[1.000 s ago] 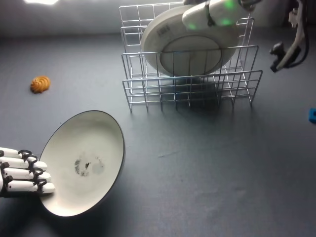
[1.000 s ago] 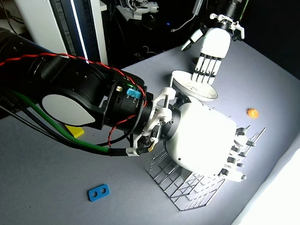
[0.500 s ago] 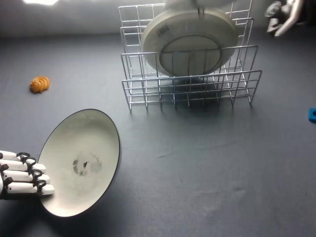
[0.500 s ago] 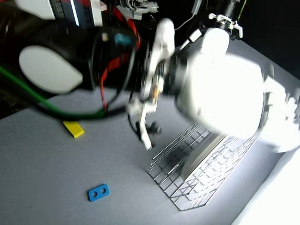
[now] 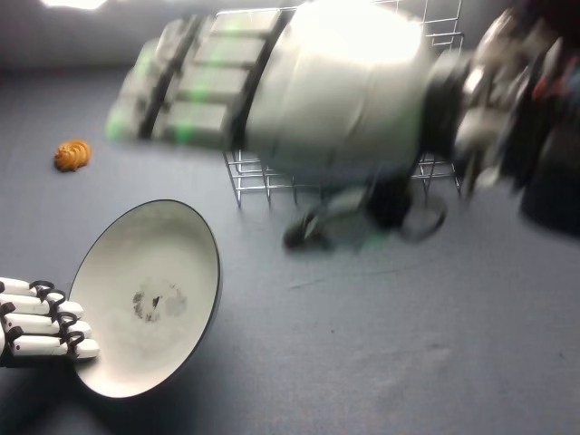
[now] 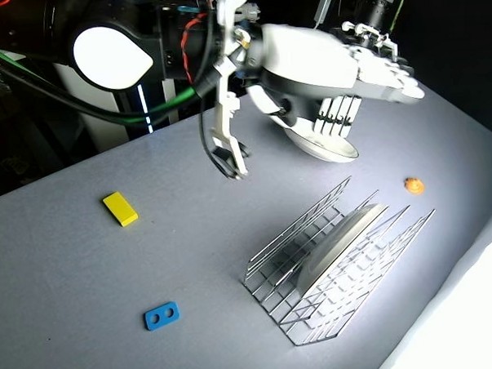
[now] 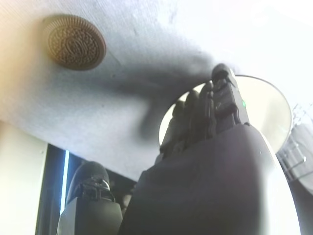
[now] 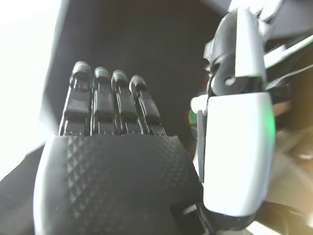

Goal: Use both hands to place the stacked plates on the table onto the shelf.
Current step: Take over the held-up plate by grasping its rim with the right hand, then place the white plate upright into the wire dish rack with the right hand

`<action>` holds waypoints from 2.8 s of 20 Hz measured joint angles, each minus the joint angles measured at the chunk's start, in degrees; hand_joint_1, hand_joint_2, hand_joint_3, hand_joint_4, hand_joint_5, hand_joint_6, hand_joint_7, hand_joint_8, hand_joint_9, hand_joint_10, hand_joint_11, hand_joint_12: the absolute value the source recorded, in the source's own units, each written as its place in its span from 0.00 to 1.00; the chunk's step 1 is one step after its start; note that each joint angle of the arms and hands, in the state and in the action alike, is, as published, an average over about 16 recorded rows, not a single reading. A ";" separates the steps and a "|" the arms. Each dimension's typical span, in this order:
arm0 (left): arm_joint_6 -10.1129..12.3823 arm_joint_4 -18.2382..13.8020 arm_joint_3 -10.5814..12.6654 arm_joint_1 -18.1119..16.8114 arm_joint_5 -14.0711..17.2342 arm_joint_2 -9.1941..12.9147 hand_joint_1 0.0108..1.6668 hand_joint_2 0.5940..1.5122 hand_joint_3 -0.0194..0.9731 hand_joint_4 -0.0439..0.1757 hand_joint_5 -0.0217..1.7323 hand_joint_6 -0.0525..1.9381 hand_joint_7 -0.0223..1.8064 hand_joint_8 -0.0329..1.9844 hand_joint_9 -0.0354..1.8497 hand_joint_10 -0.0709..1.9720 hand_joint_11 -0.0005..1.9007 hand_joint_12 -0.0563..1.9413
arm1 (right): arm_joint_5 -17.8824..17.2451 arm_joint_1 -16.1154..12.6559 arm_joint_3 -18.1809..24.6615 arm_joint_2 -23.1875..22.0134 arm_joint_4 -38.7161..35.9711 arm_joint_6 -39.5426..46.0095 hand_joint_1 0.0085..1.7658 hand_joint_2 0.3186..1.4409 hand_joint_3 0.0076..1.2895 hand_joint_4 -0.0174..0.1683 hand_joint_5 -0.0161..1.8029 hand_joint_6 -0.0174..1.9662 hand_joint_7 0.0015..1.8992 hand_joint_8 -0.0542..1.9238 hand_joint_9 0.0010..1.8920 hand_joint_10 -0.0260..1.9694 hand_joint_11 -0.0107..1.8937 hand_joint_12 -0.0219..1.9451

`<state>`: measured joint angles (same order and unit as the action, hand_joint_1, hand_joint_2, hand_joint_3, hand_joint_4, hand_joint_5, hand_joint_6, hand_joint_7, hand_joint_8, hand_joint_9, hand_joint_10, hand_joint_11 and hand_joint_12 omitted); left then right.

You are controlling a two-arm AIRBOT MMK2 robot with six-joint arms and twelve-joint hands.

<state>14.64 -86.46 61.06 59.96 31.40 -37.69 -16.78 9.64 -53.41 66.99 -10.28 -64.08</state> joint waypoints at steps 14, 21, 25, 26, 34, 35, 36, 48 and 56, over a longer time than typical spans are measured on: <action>0.00 -0.01 -0.06 0.09 -0.21 0.04 0.00 0.52 0.03 0.18 0.01 0.02 0.01 0.01 0.01 0.01 0.01 0.04 | 3.30 8.78 -7.52 14.35 -3.68 -13.54 0.59 0.50 0.00 0.11 0.02 0.03 0.01 0.03 0.01 0.02 0.01 0.13; -0.01 0.05 0.00 0.18 -0.22 -0.02 0.00 0.52 0.03 0.18 0.01 0.02 0.01 0.01 0.01 0.01 0.01 0.04 | 4.15 10.23 -12.17 18.91 -3.77 -16.37 0.61 0.52 0.00 0.11 0.02 0.03 0.01 0.03 0.01 0.02 0.01 0.19; -0.01 0.08 0.08 0.26 -0.19 -0.05 0.01 0.52 0.03 0.18 0.01 0.02 0.01 0.01 0.01 0.01 0.01 0.04 | 4.00 10.60 -14.24 20.59 -3.30 -16.85 0.61 0.55 0.00 0.11 0.07 0.03 0.07 0.04 0.06 0.04 0.01 0.33; 0.00 0.09 0.10 0.27 -0.19 -0.06 0.01 0.52 0.03 0.18 0.01 0.02 0.01 0.01 0.01 0.01 0.01 0.04 | 3.83 10.63 -14.66 20.95 -3.19 -16.90 0.61 0.56 0.00 0.11 0.09 0.03 0.09 0.04 0.08 0.05 0.02 0.37; 0.02 0.27 0.29 0.31 -0.34 -0.06 0.01 0.52 0.03 0.18 0.02 0.02 0.01 0.01 0.01 0.02 0.01 0.03 | 2.08 10.65 -16.79 23.11 -2.57 -17.00 0.59 0.65 0.00 0.07 0.27 0.21 0.31 0.17 0.34 0.14 0.19 0.60; 0.02 0.37 0.32 0.26 -0.38 -0.06 0.01 0.52 0.03 0.18 0.01 0.02 0.01 0.01 0.01 0.02 0.01 0.03 | 1.89 10.65 -16.88 23.30 -2.50 -17.00 0.59 0.65 0.00 0.07 0.29 0.24 0.34 0.20 0.38 0.15 0.22 0.63; 0.02 0.50 0.36 0.14 -0.42 -0.05 0.01 0.52 0.03 0.18 0.02 0.02 0.01 0.01 0.01 0.02 0.01 0.03 | 1.69 10.66 -16.94 23.48 -2.45 -17.00 0.59 0.66 0.00 0.06 0.32 0.27 0.37 0.24 0.41 0.17 0.25 0.64; -0.01 5.22 2.62 -4.23 -0.60 0.27 0.01 0.54 0.03 0.20 0.03 0.03 0.02 0.01 0.02 0.03 0.01 0.03 | 0.22 10.77 -16.25 23.62 -2.25 -17.18 0.59 0.64 0.00 0.03 0.38 0.56 0.49 0.61 0.55 0.33 0.45 0.66; -0.15 10.39 6.40 -9.81 -0.50 0.66 0.01 0.55 0.03 0.22 0.04 0.04 0.03 0.02 0.03 0.04 0.01 0.03 | -0.31 10.26 -13.33 20.74 -0.91 -17.77 0.62 0.64 0.00 0.04 0.40 0.57 0.50 0.62 0.51 0.45 0.44 0.72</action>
<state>14.49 -76.07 67.46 50.15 30.90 -37.03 -17.09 19.90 -66.75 87.73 -11.19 -81.85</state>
